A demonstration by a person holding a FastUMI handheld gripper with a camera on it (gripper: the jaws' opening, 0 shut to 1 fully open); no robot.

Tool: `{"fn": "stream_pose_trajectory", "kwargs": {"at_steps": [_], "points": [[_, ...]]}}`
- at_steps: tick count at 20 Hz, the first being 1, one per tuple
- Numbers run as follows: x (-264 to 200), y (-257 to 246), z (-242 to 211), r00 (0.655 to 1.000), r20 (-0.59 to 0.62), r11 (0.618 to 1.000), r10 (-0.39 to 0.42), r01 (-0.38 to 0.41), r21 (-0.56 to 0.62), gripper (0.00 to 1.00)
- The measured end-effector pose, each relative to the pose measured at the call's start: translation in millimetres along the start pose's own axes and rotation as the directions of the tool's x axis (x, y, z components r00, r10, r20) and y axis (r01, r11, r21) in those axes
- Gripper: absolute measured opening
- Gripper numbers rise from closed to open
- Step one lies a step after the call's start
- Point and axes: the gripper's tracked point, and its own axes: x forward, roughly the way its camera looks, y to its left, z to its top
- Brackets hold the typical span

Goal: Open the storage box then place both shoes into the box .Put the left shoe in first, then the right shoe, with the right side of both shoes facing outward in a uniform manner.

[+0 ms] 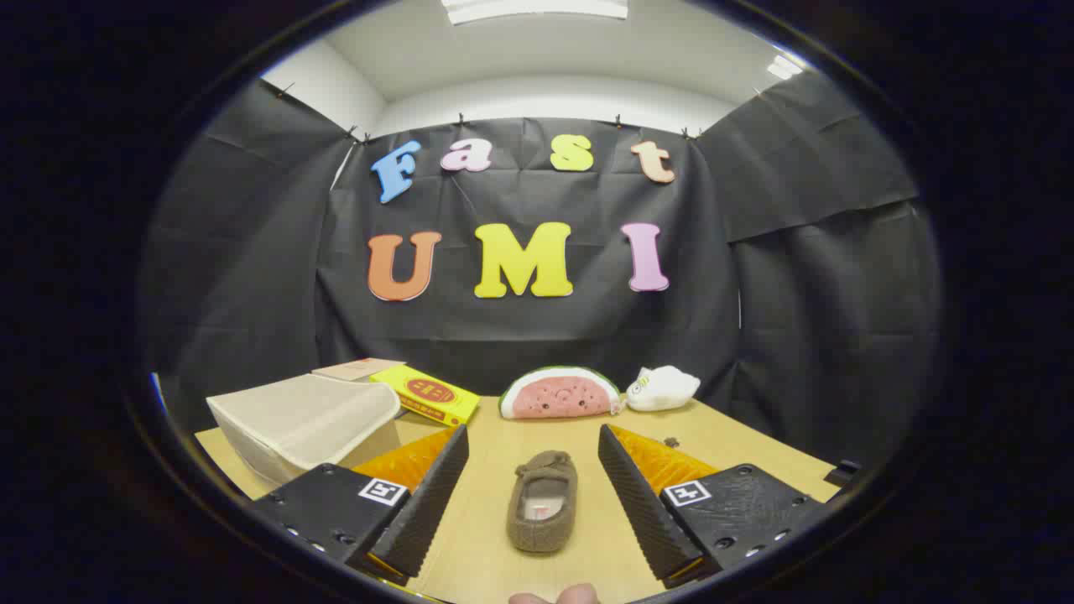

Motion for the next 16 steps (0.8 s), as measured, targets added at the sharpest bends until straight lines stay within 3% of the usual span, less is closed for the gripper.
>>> {"fn": "stream_pose_trajectory", "kwargs": {"at_steps": [16], "points": [[1.8,6.7,-0.8,1.000,0.011,1.000,0.002,-0.002,-0.018,0.95]]}}
